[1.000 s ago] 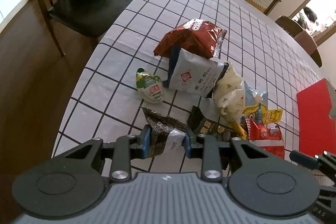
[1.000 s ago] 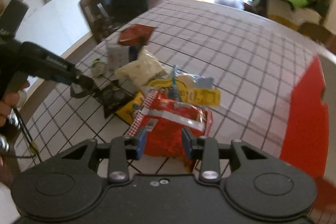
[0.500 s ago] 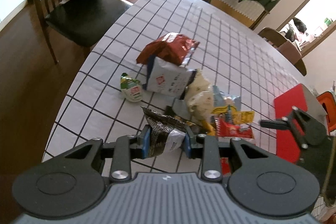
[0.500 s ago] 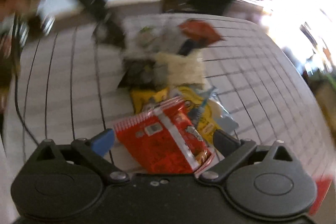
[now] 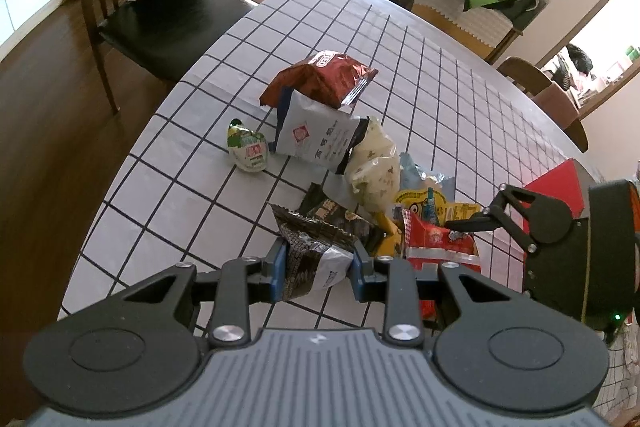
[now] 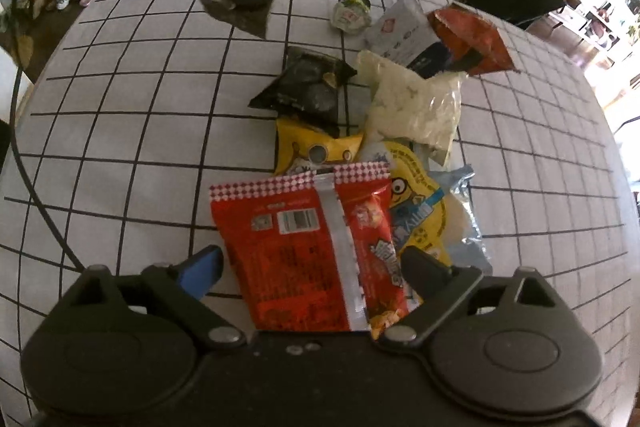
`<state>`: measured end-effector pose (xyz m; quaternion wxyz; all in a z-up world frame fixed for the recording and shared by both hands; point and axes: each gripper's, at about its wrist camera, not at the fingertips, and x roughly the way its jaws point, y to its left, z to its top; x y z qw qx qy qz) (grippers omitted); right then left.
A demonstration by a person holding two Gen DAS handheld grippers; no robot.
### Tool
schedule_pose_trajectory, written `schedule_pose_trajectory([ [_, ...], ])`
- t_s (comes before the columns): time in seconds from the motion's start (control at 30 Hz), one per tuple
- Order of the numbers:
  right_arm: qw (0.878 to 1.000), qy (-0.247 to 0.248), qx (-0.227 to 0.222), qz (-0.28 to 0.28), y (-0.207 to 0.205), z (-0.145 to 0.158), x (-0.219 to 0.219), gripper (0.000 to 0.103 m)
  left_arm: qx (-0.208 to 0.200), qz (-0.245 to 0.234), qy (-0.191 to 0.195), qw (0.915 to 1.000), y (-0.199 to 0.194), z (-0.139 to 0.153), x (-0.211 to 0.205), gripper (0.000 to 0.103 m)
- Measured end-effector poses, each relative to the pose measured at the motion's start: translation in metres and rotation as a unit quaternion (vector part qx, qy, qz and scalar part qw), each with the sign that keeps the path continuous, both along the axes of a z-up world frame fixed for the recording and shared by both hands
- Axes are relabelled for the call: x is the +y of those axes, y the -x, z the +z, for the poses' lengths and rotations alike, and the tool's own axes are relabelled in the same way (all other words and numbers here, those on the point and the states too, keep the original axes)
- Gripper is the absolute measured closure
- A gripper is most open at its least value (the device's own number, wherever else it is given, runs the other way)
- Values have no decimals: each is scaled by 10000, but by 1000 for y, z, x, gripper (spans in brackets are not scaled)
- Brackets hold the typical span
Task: Organize snacks
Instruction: 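Lift the red bag with the right gripper while the left lifts the black bag toward the box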
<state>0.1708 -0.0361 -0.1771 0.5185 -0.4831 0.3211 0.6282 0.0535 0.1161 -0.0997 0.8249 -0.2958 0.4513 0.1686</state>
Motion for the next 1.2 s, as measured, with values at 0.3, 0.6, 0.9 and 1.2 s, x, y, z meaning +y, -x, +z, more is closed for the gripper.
schedule_pose_trajectory([
  [0.3, 9990, -134, 190, -388, -8, 6, -9, 30, 2, -31, -16, 10000, -2, 1, -6, 73],
  [0.6, 9850, -636, 365, -1560, -6, 31, -36, 34, -106, -324, -81, 9994, -10, 9, -15, 73],
  [0.9, 9579, -1042, 259, -2664, 7, 67, -71, 34, -309, -975, -260, 9944, -27, 29, -38, 72],
  [1.2, 8895, -1592, 45, -4283, 3, 107, -117, 34, -607, -1769, -392, 9816, -53, 55, -74, 72],
])
